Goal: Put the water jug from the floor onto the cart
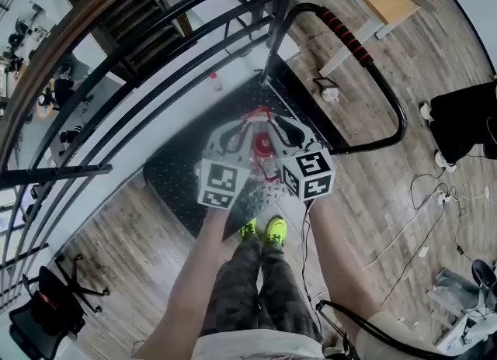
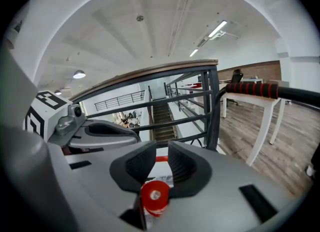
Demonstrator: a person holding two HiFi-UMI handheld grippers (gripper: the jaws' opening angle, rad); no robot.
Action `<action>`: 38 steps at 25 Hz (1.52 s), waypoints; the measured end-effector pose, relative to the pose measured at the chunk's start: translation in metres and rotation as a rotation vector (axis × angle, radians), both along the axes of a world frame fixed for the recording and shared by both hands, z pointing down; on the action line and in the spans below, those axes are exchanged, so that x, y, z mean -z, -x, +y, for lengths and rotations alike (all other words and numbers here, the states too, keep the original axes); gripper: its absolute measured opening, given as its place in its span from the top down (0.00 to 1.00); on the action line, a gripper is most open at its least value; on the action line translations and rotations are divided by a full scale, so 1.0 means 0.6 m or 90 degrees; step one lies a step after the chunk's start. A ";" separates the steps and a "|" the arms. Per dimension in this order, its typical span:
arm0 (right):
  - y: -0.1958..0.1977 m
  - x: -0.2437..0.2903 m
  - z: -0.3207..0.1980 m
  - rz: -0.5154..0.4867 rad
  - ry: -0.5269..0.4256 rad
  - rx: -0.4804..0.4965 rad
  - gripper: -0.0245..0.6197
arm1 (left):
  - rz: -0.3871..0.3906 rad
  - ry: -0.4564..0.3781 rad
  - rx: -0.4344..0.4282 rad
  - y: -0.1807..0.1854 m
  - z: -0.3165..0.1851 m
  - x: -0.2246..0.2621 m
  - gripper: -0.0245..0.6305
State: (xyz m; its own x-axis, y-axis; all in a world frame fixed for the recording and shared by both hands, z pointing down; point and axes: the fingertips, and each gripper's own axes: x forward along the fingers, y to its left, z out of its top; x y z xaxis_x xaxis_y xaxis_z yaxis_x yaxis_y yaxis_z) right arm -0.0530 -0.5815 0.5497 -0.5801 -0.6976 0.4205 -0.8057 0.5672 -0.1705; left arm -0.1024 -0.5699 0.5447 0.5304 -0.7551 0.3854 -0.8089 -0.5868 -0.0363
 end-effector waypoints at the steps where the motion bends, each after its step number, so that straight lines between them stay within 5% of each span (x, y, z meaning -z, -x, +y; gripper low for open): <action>1: 0.000 0.011 0.004 -0.012 -0.002 0.003 0.85 | 0.007 -0.001 -0.009 -0.006 0.003 0.012 0.92; 8: 0.012 0.087 0.039 -0.052 -0.012 0.015 0.90 | 0.031 0.000 -0.044 -0.042 0.036 0.081 0.93; 22: 0.022 0.217 0.101 -0.050 -0.047 0.014 0.93 | 0.052 -0.008 -0.023 -0.038 0.099 0.205 0.93; 38: 0.029 0.255 0.153 -0.049 -0.064 0.022 0.93 | 0.050 -0.023 -0.015 -0.032 0.148 0.239 0.94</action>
